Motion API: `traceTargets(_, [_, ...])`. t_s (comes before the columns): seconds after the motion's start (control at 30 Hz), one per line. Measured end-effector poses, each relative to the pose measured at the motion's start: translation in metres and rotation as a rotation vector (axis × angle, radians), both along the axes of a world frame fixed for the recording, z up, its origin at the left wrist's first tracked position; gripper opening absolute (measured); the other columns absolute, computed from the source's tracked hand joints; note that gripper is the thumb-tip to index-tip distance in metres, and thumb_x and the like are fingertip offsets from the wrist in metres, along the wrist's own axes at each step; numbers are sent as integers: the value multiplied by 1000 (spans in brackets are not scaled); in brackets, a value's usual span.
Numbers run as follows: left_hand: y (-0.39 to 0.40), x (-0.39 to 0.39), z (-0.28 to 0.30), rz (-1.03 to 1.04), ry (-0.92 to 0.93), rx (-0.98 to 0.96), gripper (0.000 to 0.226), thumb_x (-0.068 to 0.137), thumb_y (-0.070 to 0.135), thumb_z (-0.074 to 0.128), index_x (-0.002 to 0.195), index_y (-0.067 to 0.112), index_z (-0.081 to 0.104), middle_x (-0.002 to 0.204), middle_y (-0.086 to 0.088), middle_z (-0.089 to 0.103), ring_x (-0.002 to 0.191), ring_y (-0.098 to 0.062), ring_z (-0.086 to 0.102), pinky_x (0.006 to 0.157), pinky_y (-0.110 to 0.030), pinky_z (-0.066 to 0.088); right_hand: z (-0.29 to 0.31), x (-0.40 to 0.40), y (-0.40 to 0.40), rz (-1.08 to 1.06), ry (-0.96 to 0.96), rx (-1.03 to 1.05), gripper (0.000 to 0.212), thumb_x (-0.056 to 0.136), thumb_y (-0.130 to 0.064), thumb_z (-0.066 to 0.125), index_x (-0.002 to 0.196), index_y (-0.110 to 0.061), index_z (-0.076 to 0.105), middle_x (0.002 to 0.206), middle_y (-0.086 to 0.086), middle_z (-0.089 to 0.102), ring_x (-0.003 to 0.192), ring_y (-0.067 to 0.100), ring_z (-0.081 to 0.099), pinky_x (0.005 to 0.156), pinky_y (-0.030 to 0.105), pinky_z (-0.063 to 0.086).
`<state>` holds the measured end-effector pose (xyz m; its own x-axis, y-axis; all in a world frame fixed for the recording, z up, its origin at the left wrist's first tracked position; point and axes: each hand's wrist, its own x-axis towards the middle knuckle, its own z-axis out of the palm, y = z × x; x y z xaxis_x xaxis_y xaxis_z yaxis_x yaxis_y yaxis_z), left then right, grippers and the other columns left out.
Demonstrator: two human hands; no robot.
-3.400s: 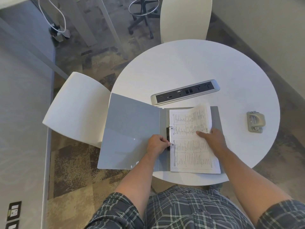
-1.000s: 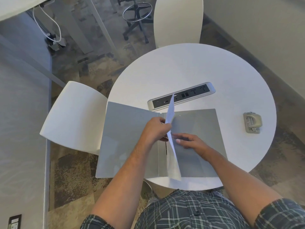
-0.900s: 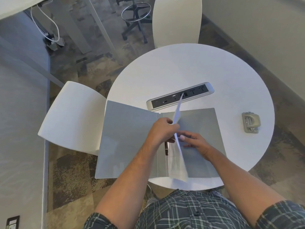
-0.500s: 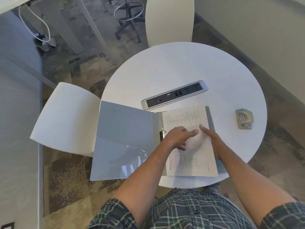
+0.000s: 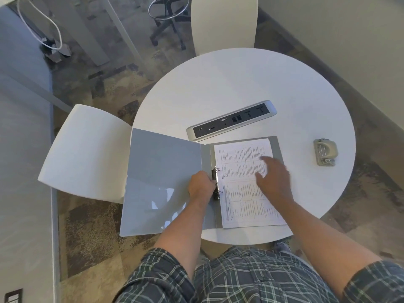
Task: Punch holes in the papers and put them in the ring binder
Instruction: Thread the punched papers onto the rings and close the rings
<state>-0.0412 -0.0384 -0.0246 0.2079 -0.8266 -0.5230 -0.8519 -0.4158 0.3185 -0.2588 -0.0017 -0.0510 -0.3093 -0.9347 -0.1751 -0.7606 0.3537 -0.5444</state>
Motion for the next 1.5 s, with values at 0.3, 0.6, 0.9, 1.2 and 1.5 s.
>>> traceTargets(0.3, [-8,-4,-9,149,99,78,17,77,17,75,71,11,59,71,-2,64,72,-26,65,47,-23,39,-5,32,8,600,127,263,47,99,-36,59,146,-39,54,164,-16,34,145,14,40,119,43,31])
traceTargets(0.6, [-4,-4,-4,87,231,-13,17,74,9,65,66,16,52,66,1,58,63,-19,54,55,-27,44,0,36,7,578,167,282,47,101,-42,54,148,-40,50,164,-17,34,148,14,37,117,47,31])
traceTargets(0.9, [1,-13,-5,-14,372,-36,16,90,16,66,74,12,69,78,-8,71,68,-16,62,57,-22,48,1,50,5,683,363,187,58,104,-56,38,159,-41,26,158,-7,47,133,22,57,103,47,41])
traceTargets(1.2, [11,8,-3,76,278,-62,15,85,27,76,75,17,70,79,-1,73,76,-18,70,57,-23,48,2,62,-2,876,535,202,65,100,-68,32,157,-38,33,167,-3,32,141,27,45,108,52,30])
traceTargets(1.5, [24,17,-12,89,292,-32,21,86,23,79,74,7,74,74,-7,75,62,-15,64,58,-25,51,-2,75,2,907,626,179,71,97,-68,42,154,-25,41,160,6,42,129,35,55,101,54,34])
